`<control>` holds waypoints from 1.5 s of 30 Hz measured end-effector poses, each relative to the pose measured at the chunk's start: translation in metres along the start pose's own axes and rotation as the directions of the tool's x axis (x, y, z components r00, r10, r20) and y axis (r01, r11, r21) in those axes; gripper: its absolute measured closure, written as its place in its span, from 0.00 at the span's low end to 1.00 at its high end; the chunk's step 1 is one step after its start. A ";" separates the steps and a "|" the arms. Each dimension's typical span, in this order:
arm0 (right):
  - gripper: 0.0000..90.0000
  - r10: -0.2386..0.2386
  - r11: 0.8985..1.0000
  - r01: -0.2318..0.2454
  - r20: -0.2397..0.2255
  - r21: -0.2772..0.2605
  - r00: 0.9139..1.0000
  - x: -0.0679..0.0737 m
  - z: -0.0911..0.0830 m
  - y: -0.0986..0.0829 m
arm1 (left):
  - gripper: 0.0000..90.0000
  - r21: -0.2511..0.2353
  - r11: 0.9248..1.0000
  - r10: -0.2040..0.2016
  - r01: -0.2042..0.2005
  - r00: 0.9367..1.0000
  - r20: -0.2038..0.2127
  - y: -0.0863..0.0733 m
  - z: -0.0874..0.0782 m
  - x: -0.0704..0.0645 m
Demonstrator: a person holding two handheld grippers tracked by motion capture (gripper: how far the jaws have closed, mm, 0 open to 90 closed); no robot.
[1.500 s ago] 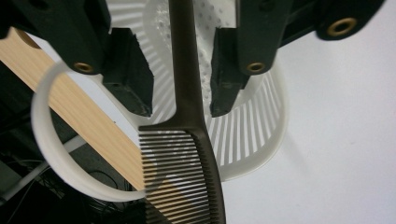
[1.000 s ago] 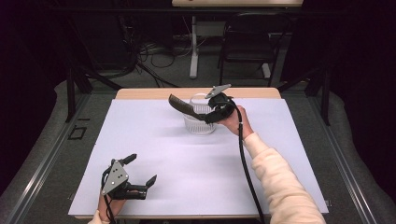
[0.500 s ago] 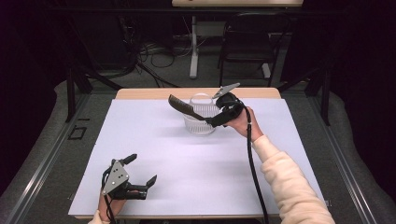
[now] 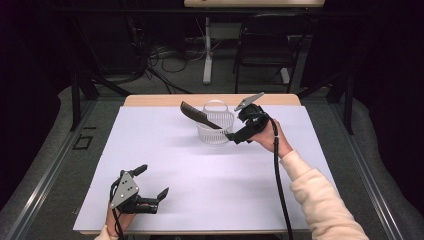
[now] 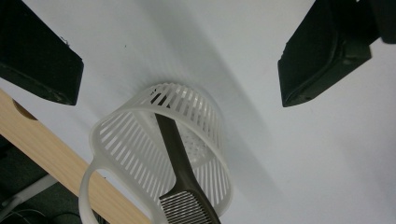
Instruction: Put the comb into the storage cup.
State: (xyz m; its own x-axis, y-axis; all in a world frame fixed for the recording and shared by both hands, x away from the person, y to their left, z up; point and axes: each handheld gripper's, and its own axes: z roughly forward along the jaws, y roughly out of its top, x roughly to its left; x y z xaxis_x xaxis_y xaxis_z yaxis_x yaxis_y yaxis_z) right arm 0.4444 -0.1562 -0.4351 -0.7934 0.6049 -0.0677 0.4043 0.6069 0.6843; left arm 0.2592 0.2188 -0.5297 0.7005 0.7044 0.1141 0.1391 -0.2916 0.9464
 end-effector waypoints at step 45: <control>0.00 0.101 0.994 -0.101 0.001 -0.049 0.995 0.015 -0.038 -0.095 | 0.00 0.004 1.000 -0.002 0.002 1.000 0.000 0.000 0.000 0.000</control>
State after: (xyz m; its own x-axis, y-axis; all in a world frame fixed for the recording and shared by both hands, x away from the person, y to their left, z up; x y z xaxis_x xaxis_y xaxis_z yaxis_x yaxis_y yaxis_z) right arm 0.3768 -0.2244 -0.4729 -0.7482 0.6635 0.0015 0.4598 0.5168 0.7222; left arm 0.2593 0.2188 -0.5300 0.7003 0.7049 0.1126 0.1429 -0.2929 0.9454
